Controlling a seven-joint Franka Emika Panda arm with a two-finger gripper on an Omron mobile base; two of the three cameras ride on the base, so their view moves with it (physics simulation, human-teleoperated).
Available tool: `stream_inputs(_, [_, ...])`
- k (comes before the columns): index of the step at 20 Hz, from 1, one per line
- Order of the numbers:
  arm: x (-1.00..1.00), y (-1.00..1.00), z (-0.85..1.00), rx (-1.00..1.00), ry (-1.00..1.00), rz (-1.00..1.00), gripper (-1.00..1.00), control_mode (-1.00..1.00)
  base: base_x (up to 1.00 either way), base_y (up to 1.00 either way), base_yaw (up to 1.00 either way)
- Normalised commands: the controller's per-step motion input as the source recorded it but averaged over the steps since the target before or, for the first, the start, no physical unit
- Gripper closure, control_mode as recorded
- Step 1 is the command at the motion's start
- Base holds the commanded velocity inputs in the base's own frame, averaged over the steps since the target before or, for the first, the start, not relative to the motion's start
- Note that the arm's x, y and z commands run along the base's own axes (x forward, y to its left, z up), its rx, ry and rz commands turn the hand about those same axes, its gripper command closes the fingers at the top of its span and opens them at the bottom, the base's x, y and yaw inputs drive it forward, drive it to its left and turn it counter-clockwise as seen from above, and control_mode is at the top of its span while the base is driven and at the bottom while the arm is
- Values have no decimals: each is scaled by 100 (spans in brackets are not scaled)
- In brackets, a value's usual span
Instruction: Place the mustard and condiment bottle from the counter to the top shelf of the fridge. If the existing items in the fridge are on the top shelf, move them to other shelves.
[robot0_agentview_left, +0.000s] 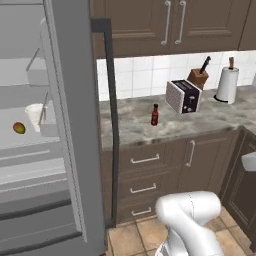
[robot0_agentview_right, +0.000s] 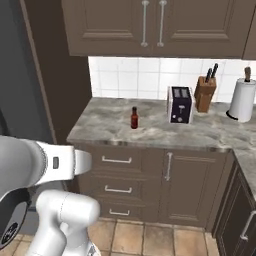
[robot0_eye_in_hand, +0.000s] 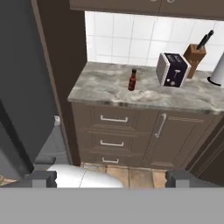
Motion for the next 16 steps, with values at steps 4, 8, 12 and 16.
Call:
stream_inputs(4, [0,0,0,0,0,0,-100,100,74,-49,20])
stream_inputs(8, [0,0,0,0,0,0,-100,100,39,-41,18])
stream_inputs(12, [0,0,0,0,0,0,-100,100,31,-18,9])
stream_inputs(16, [0,0,0,0,0,0,-100,100,55,0,0])
